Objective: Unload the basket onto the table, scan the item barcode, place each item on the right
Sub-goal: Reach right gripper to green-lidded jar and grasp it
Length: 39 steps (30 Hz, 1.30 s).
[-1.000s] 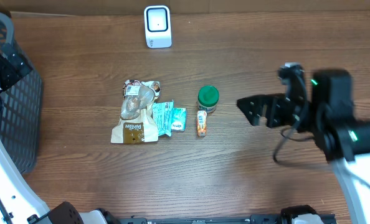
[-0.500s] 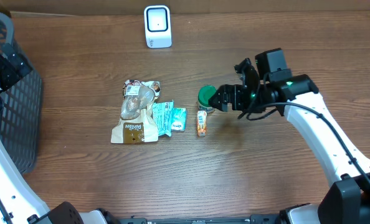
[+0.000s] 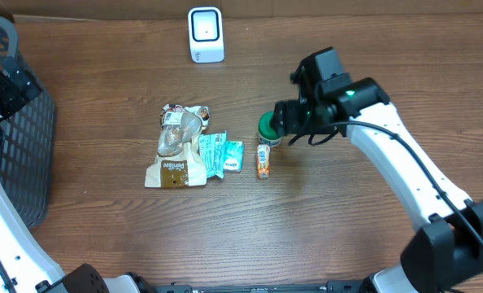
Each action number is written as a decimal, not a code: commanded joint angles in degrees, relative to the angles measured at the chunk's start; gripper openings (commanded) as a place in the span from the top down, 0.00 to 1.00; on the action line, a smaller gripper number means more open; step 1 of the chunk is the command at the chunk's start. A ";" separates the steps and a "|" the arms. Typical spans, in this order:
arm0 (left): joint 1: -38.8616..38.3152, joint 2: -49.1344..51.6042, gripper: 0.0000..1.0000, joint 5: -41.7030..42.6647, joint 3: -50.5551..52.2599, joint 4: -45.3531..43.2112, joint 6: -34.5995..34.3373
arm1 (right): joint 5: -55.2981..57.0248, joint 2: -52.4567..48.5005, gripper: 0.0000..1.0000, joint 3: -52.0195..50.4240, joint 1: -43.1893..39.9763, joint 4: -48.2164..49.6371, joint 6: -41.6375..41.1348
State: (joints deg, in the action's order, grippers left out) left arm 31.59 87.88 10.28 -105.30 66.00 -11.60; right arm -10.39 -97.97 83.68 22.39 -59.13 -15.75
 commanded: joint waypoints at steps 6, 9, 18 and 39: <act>-0.11 -0.13 0.00 -0.20 -0.17 -0.17 1.14 | -0.13 -4.70 0.43 -2.95 3.28 0.39 -7.06; -0.11 -0.13 0.00 -0.20 -0.17 -0.17 1.14 | -0.02 -5.73 0.51 -3.17 3.82 0.48 -7.56; -0.11 -0.13 0.00 -0.20 -0.17 -0.17 1.14 | 2.60 -5.92 0.71 -13.38 5.95 8.48 -17.46; -0.11 -0.13 0.00 -0.20 -0.17 -0.17 1.14 | 3.52 -4.68 0.17 -1.49 12.13 6.49 -1.29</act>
State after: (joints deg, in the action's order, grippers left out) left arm 31.59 87.88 10.28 -105.30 66.02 -11.60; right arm -8.51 -103.77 74.56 36.27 -50.98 -22.63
